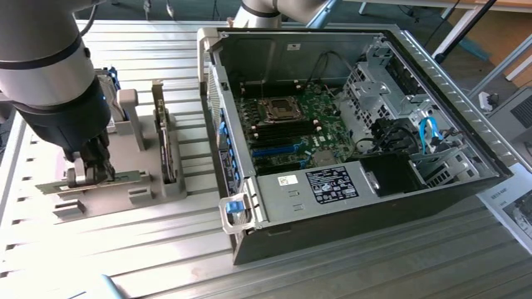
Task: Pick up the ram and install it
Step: 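Pick up the ram and move it above insertion slot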
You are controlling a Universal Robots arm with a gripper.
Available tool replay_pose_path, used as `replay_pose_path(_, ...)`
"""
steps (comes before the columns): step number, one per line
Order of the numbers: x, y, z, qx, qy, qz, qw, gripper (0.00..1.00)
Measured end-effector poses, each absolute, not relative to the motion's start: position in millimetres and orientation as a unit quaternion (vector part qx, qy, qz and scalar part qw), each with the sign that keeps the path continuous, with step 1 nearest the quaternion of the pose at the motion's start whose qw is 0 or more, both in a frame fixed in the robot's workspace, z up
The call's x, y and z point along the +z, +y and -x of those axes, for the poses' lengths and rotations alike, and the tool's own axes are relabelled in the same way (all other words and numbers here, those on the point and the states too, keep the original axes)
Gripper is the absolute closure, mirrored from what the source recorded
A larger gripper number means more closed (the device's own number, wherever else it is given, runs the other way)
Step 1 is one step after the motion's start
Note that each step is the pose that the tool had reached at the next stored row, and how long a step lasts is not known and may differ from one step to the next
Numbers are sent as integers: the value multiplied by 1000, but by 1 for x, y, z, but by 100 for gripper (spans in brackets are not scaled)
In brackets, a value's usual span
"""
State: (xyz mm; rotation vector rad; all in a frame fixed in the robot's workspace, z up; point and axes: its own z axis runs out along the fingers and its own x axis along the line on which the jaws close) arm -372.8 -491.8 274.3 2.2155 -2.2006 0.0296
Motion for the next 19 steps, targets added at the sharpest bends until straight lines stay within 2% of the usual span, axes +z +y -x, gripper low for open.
replay_pose_path(19,331,-492,373,11,-705,-710,8,88)
